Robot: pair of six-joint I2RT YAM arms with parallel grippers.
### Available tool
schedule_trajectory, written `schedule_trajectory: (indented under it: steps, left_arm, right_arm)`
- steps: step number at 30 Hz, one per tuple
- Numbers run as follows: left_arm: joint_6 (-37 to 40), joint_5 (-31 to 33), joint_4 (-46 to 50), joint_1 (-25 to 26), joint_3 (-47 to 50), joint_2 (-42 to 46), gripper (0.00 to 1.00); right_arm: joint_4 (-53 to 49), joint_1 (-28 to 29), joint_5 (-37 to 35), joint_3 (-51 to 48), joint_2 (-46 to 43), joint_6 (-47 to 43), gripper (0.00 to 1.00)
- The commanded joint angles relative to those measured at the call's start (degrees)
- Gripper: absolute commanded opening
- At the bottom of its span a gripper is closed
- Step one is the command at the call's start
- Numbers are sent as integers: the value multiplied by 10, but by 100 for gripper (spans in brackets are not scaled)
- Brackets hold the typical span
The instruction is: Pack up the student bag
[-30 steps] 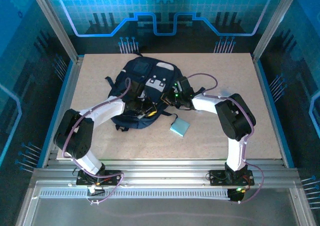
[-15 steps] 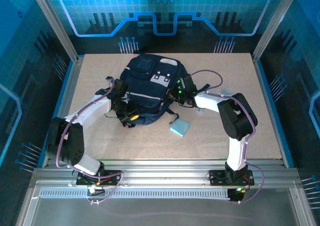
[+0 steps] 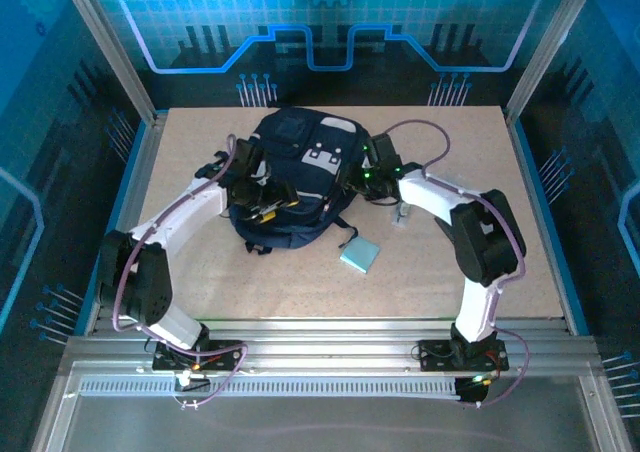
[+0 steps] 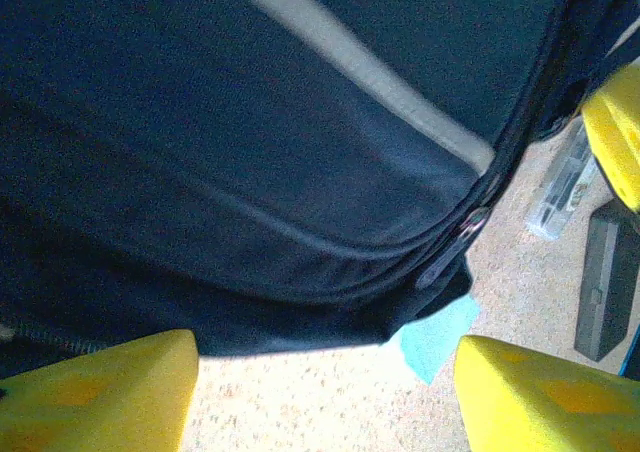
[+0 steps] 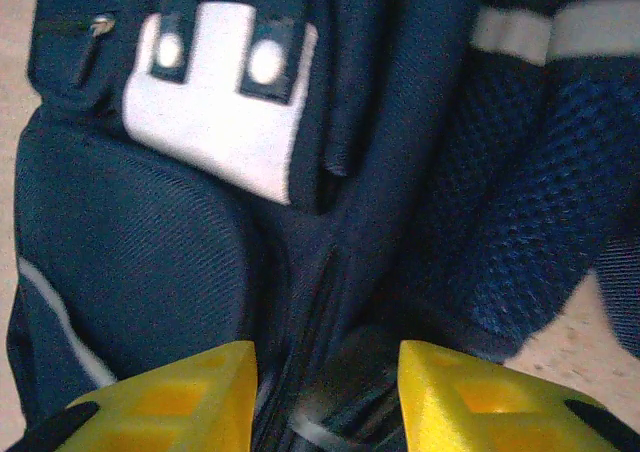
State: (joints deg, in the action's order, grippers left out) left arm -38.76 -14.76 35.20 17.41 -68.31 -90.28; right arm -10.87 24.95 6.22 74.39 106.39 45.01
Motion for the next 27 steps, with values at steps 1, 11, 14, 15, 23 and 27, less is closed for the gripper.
schedule_trajectory:
  steps: [1,11,14,15,23,27]
  left_arm:
    - [-11,24,-44,2,-6,-32,72]
    - [-82,81,-172,2,75,-65,80]
    - [-96,83,-205,2,84,-83,79]
    - [-100,81,-215,2,85,-87,79]
    - [-110,76,-244,3,70,-115,77]
    - [-129,68,-272,5,92,-109,79]
  right_arm:
    - [-94,4,2,19,-54,-108,45]
    - [-126,62,61,15,-38,-123,40]
    - [-143,88,23,40,-9,-113,40]
    - [-147,92,19,47,1,-111,39]
    - [-211,125,-89,100,80,-85,40]
    - [-252,147,-141,132,118,-95,42]
